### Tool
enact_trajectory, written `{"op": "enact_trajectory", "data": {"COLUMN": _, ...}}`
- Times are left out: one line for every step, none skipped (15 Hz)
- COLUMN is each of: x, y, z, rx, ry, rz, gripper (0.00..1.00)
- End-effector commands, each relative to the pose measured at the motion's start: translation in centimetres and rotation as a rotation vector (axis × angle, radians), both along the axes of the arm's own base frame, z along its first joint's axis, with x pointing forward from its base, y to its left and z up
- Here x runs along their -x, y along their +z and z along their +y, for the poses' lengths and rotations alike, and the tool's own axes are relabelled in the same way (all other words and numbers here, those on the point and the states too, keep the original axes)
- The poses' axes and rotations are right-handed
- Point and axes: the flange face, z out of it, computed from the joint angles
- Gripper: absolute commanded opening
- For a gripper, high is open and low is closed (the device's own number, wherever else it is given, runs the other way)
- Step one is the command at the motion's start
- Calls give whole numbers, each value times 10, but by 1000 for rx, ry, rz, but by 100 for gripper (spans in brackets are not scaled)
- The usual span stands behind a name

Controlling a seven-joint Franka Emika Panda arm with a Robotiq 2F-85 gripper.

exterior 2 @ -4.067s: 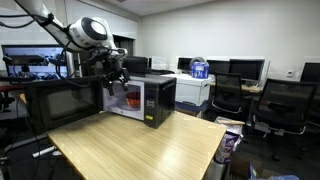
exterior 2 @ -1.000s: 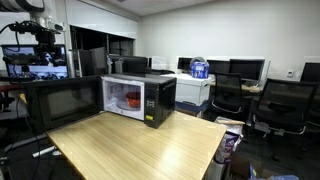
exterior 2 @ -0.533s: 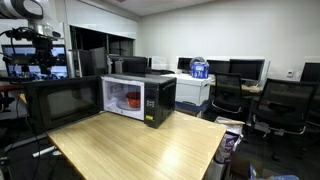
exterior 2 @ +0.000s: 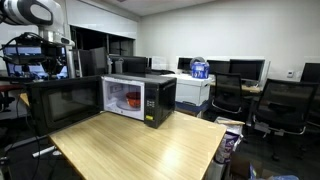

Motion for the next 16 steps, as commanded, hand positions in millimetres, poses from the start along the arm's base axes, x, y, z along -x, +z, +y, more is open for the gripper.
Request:
{"op": "enact_trajectory", "data": {"x": -1, "y": 1, "z": -39, "rx": 25, "ry": -79, "rz": -50, "gripper": 1}}
{"op": "enact_trajectory", "data": {"x": -6, "y": 2, "z": -63, "rx": 41, "ry": -121, "rz": -68, "gripper": 1}}
{"op": "enact_trajectory", "data": {"x": -13, "y": -2, "z": -84, "rx": 73, "ry": -122, "rz": -88, "gripper": 1}}
{"op": "enact_trajectory", "data": {"x": -17, "y": -4, "z": -94, "rx": 91, "ry": -133, "rz": -99, "gripper": 1}}
{"op": "enact_trajectory", "data": {"x": -22, "y": -8, "z": -109, "rx": 112, "ry": -147, "rz": -110, "gripper": 2}}
{"op": "enact_trajectory", "data": {"x": -28, "y": -13, "z": -124, "rx": 137, "ry": -161, "rz": -125, "gripper": 1}}
{"op": "enact_trajectory", "data": {"x": -34, "y": -17, "z": -141, "rx": 157, "ry": -182, "rz": -142, "gripper": 1}}
{"op": "enact_trajectory", "data": {"x": -40, "y": -21, "z": -157, "rx": 173, "ry": -198, "rz": -157, "gripper": 1}}
{"op": "enact_trajectory", "data": {"x": -49, "y": -25, "z": -175, "rx": 187, "ry": -215, "rz": -176, "gripper": 1}}
{"op": "enact_trajectory", "data": {"x": -57, "y": -28, "z": -187, "rx": 200, "ry": -227, "rz": -196, "gripper": 1}}
{"op": "enact_trajectory", "data": {"x": -75, "y": -34, "z": -205, "rx": 215, "ry": -242, "rz": -238, "gripper": 1}}
{"op": "enact_trajectory", "data": {"x": -89, "y": -36, "z": -212, "rx": 223, "ry": -255, "rz": -289, "gripper": 2}}
{"op": "enact_trajectory", "data": {"x": -104, "y": -37, "z": -217, "rx": 220, "ry": -270, "rz": -334, "gripper": 1}}
{"op": "enact_trajectory", "data": {"x": -115, "y": -37, "z": -218, "rx": 222, "ry": -277, "rz": -378, "gripper": 1}}
{"op": "enact_trajectory", "data": {"x": -129, "y": -35, "z": -219, "rx": 217, "ry": -284, "rz": -421, "gripper": 1}}
{"op": "enact_trajectory", "data": {"x": -139, "y": -34, "z": -215, "rx": 210, "ry": -283, "rz": -451, "gripper": 1}}
